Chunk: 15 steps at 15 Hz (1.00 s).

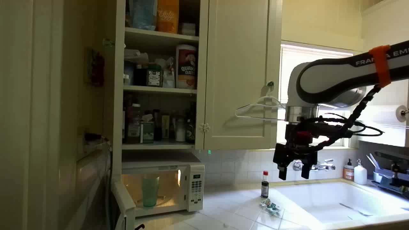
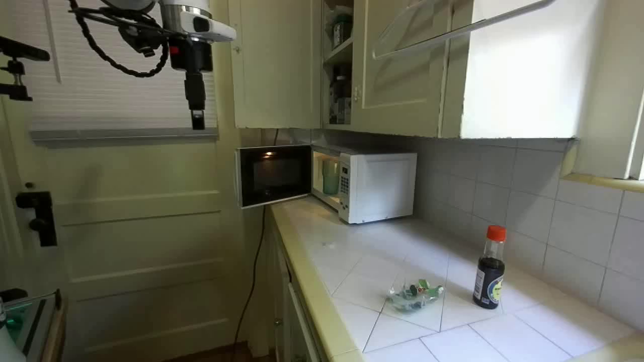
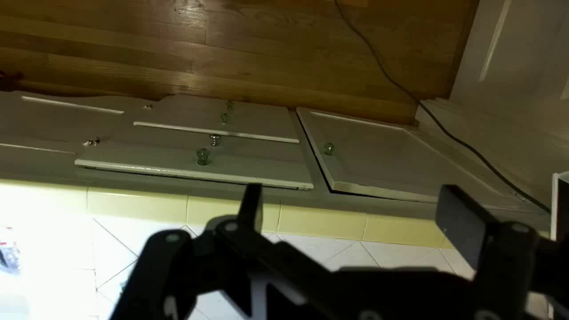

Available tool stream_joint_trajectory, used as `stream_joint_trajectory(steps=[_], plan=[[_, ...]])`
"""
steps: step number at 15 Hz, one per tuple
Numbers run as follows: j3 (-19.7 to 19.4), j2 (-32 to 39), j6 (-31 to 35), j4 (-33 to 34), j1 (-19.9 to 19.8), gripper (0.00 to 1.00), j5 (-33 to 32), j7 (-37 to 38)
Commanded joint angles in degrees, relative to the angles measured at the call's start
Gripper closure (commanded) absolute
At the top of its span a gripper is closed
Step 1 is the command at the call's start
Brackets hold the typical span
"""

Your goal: Close the microwave door

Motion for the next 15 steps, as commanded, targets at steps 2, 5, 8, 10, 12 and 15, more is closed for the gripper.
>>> stream_joint_trajectory(steps=[2,5,8,10,12,15], plan=[[0.37,0.04,-0.10,0.10,-0.51,0.00,0.25,-0.26],[0.37,0.04,-0.10,0.10,-0.51,0.00,0.25,-0.26],[0.96,0.39,1.18,-0.40,0.43,0.00,0.07,-1.70],[1.88,1.98,5.07,-1.30,3.15,0.00,0.79,-6.07],[3.60,3.74,8.77,-2.04,5.63,0.00,1.10,-8.81],[6.37,6.75,16.11,-3.44,9.83,0.00,1.26,-11.93]])
